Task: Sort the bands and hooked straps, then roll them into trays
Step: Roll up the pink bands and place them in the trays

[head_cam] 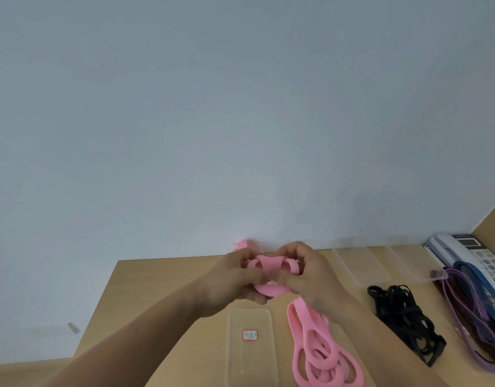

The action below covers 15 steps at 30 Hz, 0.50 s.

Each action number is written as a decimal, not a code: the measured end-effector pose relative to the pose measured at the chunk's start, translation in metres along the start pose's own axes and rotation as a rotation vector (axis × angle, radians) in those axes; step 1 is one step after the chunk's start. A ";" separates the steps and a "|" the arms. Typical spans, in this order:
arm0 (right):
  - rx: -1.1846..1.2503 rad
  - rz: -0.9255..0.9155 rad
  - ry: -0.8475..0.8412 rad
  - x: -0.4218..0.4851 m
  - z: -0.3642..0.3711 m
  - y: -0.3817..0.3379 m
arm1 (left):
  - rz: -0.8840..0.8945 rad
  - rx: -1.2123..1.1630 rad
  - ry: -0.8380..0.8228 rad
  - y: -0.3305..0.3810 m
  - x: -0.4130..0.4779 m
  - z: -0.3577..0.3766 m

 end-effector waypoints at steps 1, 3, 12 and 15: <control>-0.011 -0.007 0.005 -0.001 0.000 0.000 | -0.009 -0.033 0.001 0.001 0.000 0.000; -0.050 -0.019 0.028 -0.002 0.001 0.000 | -0.017 -0.062 0.032 0.002 0.001 0.000; -0.030 -0.010 0.010 -0.004 -0.003 -0.001 | 0.162 -0.063 0.177 0.002 0.004 -0.003; 0.071 0.013 -0.015 -0.004 -0.004 -0.003 | 0.194 -0.064 0.174 0.000 0.004 -0.004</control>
Point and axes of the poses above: each hand's wrist, its own x-axis towards the middle knuckle, its own z-axis out of the palm, y = z × x, the point moved 3 cm from there along x, towards the middle knuckle, and after that the axes turned 7 degrees about -x, right-handed, at the moved point
